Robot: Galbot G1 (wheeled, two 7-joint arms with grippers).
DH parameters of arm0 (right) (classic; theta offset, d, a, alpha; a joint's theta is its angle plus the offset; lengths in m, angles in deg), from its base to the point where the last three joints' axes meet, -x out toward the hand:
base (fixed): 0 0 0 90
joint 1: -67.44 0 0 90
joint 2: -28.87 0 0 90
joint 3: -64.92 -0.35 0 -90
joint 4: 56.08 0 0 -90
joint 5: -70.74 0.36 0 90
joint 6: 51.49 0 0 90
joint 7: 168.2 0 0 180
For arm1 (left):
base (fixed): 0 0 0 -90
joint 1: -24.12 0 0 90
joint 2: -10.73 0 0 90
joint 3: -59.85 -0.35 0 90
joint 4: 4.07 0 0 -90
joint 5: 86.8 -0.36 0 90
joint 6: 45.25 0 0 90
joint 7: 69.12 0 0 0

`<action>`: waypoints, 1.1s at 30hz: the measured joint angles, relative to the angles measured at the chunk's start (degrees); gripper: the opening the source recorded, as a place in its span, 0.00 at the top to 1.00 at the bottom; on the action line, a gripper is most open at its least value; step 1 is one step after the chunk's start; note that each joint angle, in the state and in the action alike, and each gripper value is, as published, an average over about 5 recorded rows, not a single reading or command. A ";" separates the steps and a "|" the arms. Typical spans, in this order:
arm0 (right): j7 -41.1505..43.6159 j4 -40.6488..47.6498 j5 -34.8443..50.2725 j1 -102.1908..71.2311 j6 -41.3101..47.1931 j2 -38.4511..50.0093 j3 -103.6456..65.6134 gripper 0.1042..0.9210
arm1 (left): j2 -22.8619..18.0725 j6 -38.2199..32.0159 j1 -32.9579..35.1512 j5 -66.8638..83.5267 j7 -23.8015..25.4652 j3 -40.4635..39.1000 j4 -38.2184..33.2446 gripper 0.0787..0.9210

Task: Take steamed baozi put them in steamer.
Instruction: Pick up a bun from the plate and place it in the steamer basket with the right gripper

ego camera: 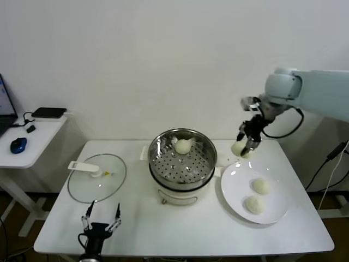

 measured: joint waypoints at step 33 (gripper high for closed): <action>-7.62 11.65 -4.63 -21.81 7.14 -21.80 -15.66 0.45 | 0.00 -0.37 -0.67 -0.30 0.31 0.37 1.44 0.12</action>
